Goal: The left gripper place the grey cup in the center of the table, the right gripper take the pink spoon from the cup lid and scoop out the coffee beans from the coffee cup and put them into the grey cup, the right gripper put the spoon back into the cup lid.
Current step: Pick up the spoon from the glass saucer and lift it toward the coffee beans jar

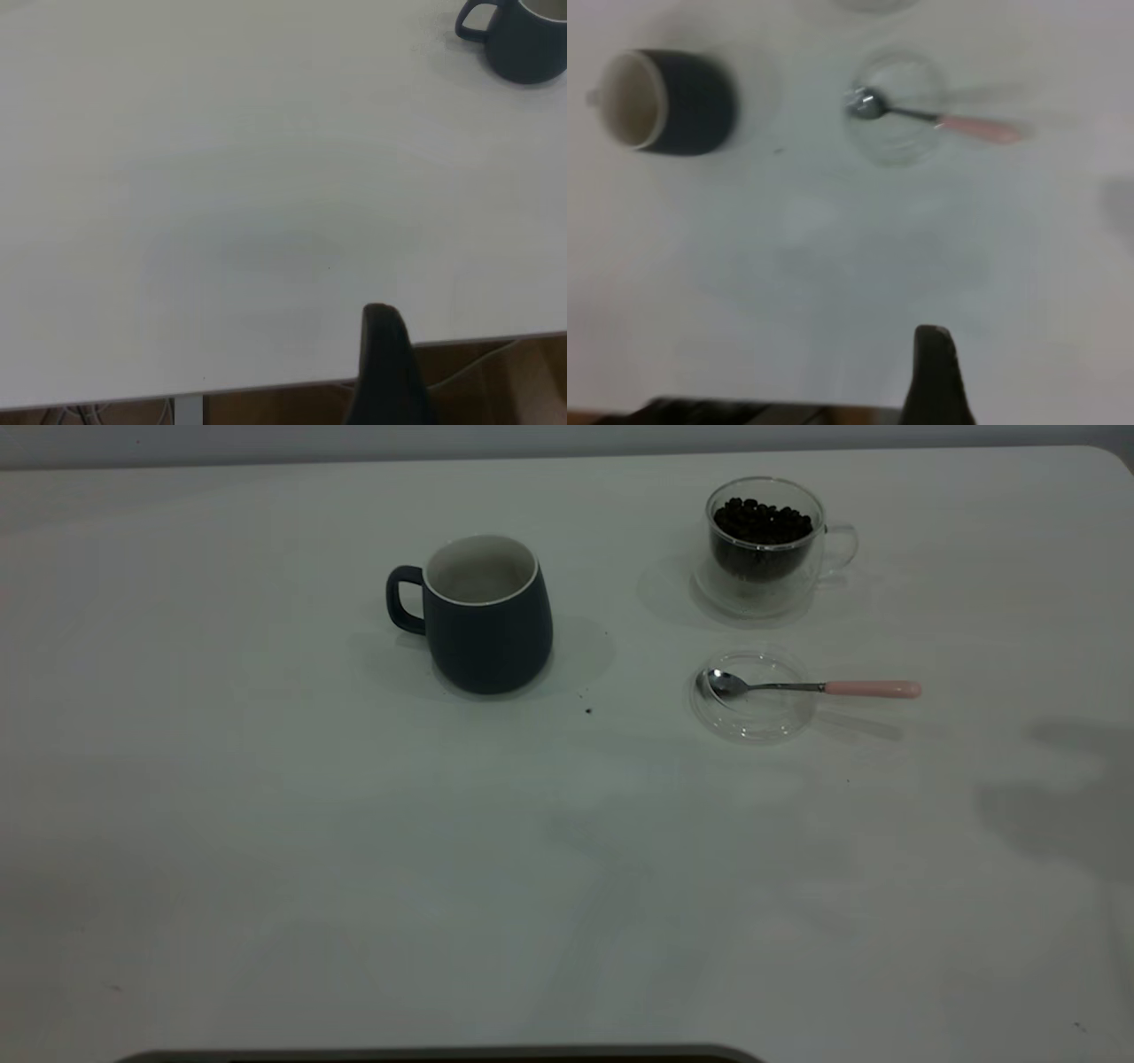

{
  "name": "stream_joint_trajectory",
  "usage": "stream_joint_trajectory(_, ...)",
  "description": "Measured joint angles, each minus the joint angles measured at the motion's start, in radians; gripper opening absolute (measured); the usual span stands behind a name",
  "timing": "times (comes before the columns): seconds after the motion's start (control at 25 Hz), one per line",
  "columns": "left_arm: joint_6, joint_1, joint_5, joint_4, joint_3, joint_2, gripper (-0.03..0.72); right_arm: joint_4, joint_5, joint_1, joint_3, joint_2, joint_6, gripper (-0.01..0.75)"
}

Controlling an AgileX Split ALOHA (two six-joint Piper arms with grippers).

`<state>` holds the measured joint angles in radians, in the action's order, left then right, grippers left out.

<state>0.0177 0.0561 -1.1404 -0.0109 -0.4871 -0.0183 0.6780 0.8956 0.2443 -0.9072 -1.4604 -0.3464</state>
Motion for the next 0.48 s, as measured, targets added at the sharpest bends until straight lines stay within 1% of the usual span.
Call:
stream_joint_trajectory(0.08, 0.0, 0.0, 0.0, 0.0, 0.0, 0.0, 0.565, 0.099, 0.047, 0.063, -0.003, -0.064, -0.113, 0.606)
stream_joint_trajectory(0.16, 0.0, 0.0, 0.0, 0.0, 0.0, 0.0, 0.565, 0.173, 0.054, 0.099, 0.005, -0.122, -0.19, 0.606)
stream_joint_trajectory(0.48, 0.0, 0.0, 0.0, 0.0, 0.0, 0.0, 0.565, 0.522, -0.054, 0.109, 0.158, -0.286, -0.482, 0.605)
